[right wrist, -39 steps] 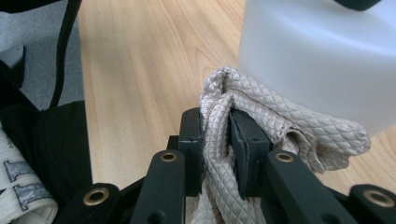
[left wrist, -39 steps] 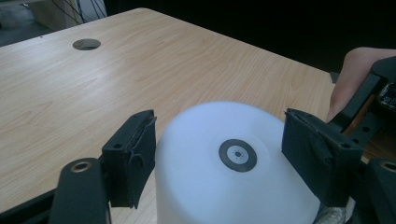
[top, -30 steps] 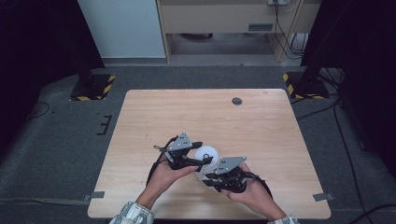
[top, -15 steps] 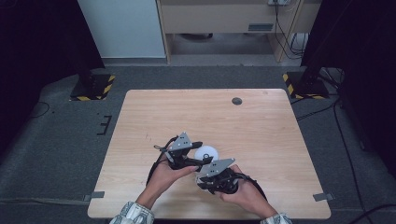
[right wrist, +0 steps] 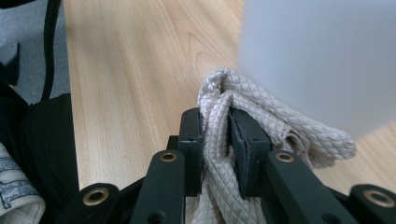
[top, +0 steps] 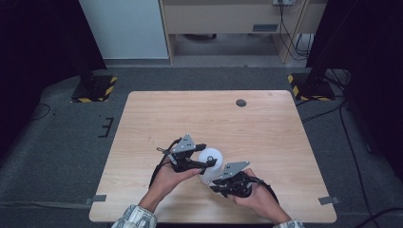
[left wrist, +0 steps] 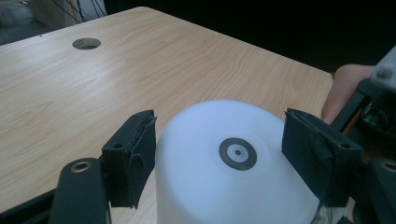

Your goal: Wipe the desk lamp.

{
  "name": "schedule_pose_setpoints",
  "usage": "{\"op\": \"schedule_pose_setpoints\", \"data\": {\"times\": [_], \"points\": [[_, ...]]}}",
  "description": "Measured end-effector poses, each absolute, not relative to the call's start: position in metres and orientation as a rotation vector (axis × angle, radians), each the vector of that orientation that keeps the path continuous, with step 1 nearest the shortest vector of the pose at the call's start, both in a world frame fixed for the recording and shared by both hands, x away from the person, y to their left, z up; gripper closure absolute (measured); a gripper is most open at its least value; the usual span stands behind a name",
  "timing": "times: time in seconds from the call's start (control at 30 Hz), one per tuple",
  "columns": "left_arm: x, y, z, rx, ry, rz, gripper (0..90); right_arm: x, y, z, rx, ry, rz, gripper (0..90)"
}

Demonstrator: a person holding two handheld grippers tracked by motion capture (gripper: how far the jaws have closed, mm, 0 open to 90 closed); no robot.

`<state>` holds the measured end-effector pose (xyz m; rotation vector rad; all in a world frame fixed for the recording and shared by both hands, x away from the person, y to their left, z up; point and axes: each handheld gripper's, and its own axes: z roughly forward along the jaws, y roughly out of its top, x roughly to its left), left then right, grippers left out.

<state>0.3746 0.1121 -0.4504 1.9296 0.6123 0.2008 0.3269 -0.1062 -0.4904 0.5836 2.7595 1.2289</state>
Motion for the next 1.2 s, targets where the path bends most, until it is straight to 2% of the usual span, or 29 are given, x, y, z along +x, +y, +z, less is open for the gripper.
{"op": "schedule_pose_setpoints", "data": {"times": [0.23, 0.47, 0.87, 1.2], "points": [[0.375, 0.112, -0.450, 1.934, 0.614, 0.200, 25.8, 0.325, -0.115, -0.472, 0.587, 2.709, 1.271, 75.6], [0.375, 0.112, -0.450, 1.935, 0.619, 0.197, 25.8, 0.322, -0.100, -0.458, 0.534, 2.695, 1.306, 75.6], [0.375, 0.113, -0.450, 1.933, 0.622, 0.189, 25.8, 0.328, -0.077, -0.482, 0.519, 2.780, 1.251, 75.7], [0.375, 0.113, -0.450, 1.931, 0.622, 0.188, 25.9, 0.330, -0.089, -0.498, 0.561, 2.814, 1.194, 75.6]]}}
